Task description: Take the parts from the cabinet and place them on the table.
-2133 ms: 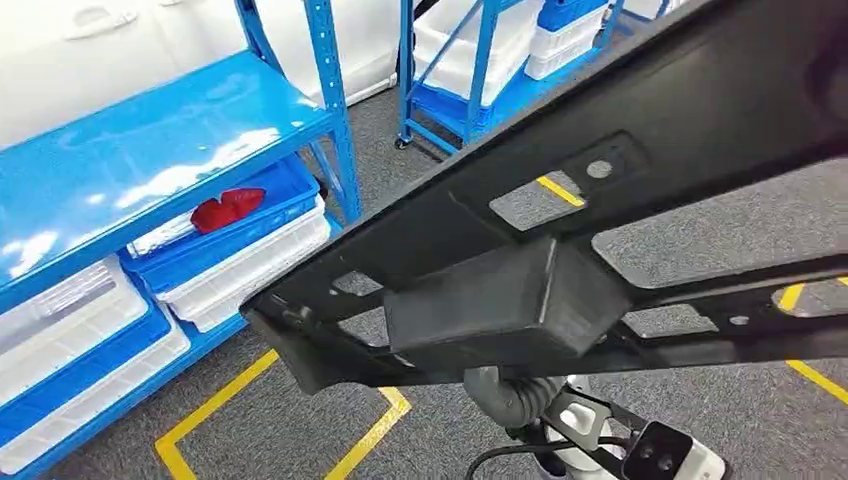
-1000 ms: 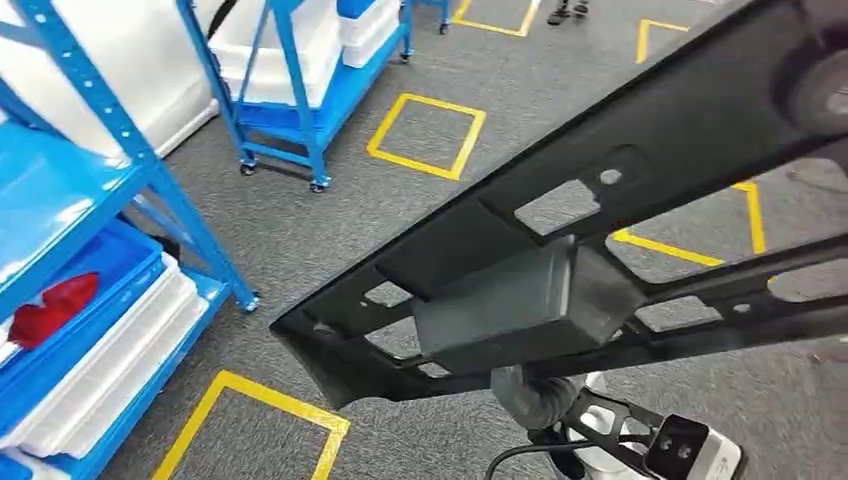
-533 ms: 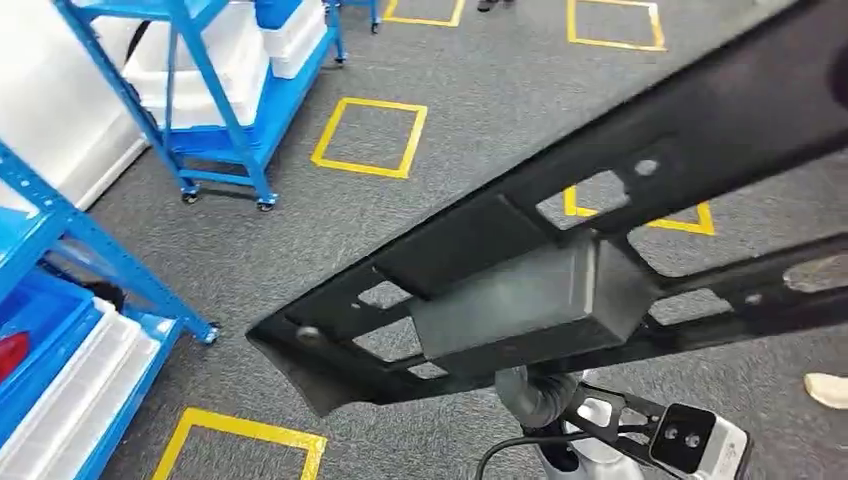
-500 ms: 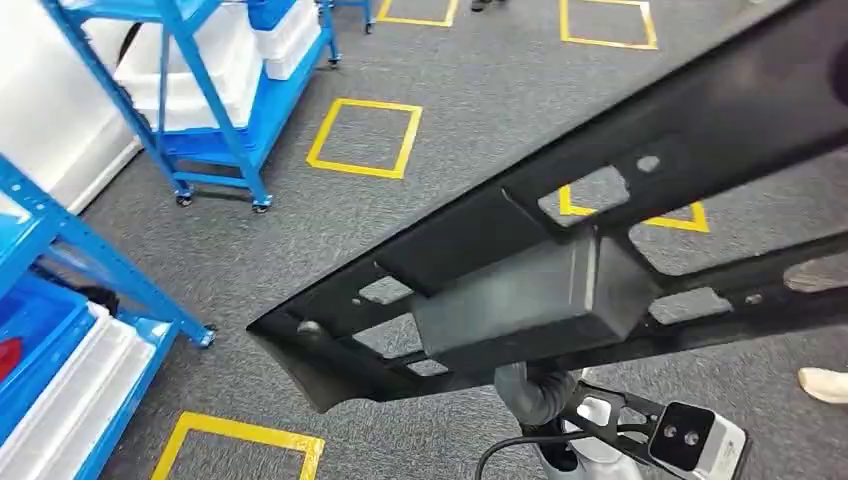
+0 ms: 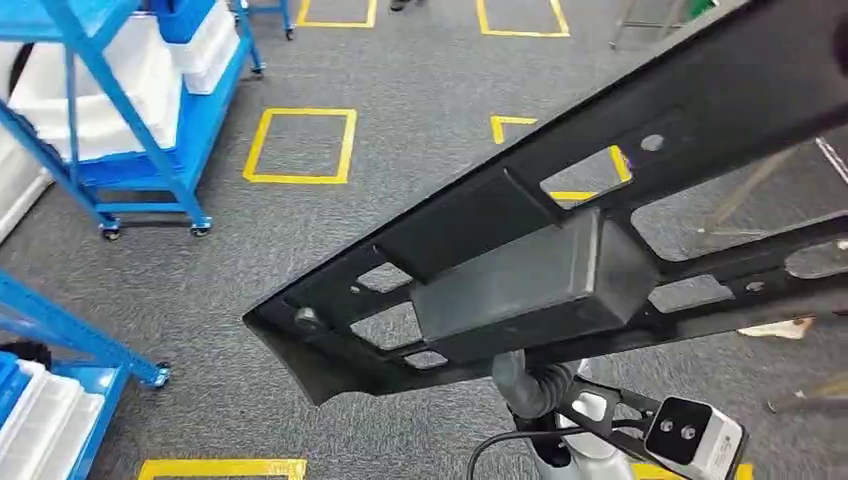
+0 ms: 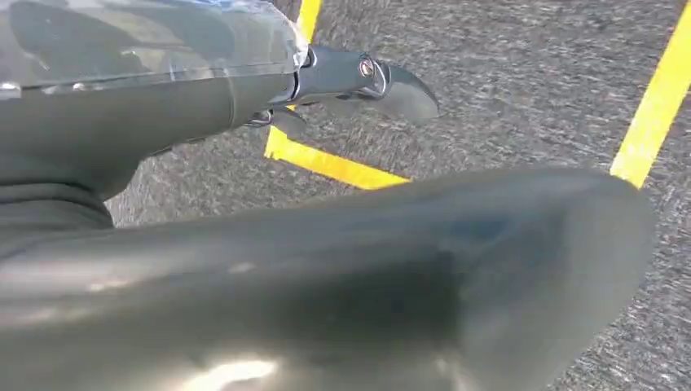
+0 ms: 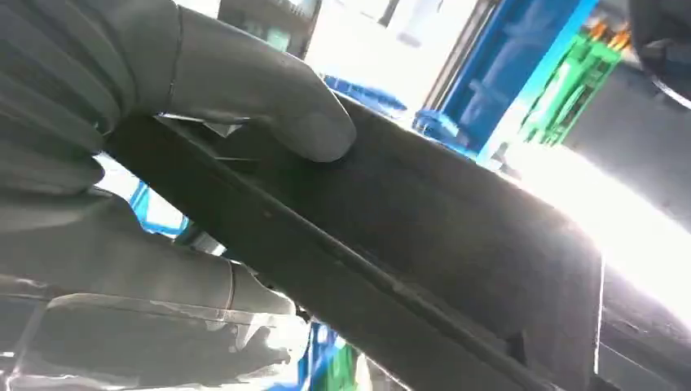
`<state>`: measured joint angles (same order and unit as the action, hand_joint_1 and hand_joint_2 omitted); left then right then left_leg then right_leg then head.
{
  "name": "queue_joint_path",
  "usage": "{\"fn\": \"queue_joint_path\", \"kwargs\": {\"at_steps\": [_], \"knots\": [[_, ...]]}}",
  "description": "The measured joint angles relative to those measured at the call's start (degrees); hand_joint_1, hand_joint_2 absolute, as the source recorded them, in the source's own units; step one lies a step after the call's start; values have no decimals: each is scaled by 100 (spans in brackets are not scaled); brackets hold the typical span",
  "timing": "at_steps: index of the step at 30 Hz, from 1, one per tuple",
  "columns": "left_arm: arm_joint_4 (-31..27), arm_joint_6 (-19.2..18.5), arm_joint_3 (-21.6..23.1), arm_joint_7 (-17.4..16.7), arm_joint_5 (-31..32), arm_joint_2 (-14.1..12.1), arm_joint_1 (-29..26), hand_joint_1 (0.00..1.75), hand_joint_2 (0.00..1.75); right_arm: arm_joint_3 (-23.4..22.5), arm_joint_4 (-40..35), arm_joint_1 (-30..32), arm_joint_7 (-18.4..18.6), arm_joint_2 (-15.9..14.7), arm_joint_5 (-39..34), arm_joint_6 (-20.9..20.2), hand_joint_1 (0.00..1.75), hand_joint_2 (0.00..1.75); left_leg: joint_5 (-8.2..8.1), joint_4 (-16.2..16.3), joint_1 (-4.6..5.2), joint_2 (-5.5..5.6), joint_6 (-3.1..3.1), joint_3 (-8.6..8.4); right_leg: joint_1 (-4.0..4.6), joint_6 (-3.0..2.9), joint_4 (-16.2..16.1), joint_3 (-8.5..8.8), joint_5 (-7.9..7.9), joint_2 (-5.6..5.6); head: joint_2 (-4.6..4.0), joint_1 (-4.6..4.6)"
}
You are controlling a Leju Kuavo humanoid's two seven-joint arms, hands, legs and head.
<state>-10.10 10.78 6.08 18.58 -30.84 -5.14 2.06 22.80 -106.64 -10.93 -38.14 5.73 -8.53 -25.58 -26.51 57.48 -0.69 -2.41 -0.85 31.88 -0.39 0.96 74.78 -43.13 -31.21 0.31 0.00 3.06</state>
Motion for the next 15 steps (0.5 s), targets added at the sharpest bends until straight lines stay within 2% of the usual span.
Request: {"fn": "queue_joint_path", "kwargs": {"at_steps": [1,2,3,4,5,7,8,9,10,11,12,13,14,15], "knots": [[0,-53,2,-13,24,-2,18,0,0,0,0,-3,0,0,27,58,175,175,-14,0,7,-69,1,-17,7,-22,-450,232,244,-40,0,2],[0,-99,2,-26,44,0,31,0,0,0,0,-9,0,0,55,92,175,175,-27,-1,12,-121,10,-40,25,-57,-947,503,460,-133,0,0],[0,-125,2,-33,70,0,40,0,0,0,-2,-24,0,0,68,120,175,175,-43,-1,19,-168,28,-71,69,-118,-1463,803,625,-374,0,0],[0,-145,2,-35,74,0,33,0,0,0,-2,-52,0,2,75,138,175,175,-71,14,57,-224,69,-79,148,-163,-1647,871,527,-561,-2,0],[0,-155,2,-35,75,0,45,0,0,4,-4,-65,0,4,83,149,175,175,-80,11,56,-280,91,-84,163,-202,-1648,855,561,-469,0,2],[0,-155,4,-39,75,0,53,0,0,4,-9,-63,0,7,83,151,175,175,-103,-5,47,-416,138,-117,177,-237,-1637,828,549,-321,0,0],[-2,-155,4,-39,75,0,71,0,0,4,-13,-65,0,7,83,151,175,175,-124,-13,70,-499,175,-156,153,-284,-1699,852,579,-229,0,2],[-4,-160,4,-37,77,-11,88,0,0,4,-17,-59,0,13,92,151,175,175,-180,59,15,-320,201,-141,98,-301,-1751,908,618,-178,0,2],[-2,-190,7,-37,88,-9,88,0,0,7,-15,-87,0,13,105,160,175,175,-334,271,14,-56,210,-52,88,-330,-1767,922,617,-117,0,2],[-2,-229,9,-35,109,-9,85,0,0,11,-15,-95,0,26,138,173,175,175,-553,663,9,88,218,129,86,-359,-1766,922,624,-76,0,2],[-2,-271,11,-35,127,-11,78,0,0,15,-11,-87,0,24,179,180,175,175,-796,1186,6,166,237,388,87,-364,-1766,922,621,3,0,2],[-2,-310,13,-31,142,-9,77,0,0,24,-4,-88,0,24,194,180,175,175,-940,1615,4,187,256,611,88,-368,-1760,919,619,78,0,2],[-2,-348,18,-20,147,-2,76,0,0,35,7,-91,2,20,228,180,175,175,-932,1813,-2,187,270,730,87,-368,-1756,923,619,169,0,2],[-2,-382,20,4,158,7,61,0,0,57,20,-95,0,9,260,180,175,175,-786,1720,-13,187,280,711,82,-365,-1749,932,618,255,0,2]]}}
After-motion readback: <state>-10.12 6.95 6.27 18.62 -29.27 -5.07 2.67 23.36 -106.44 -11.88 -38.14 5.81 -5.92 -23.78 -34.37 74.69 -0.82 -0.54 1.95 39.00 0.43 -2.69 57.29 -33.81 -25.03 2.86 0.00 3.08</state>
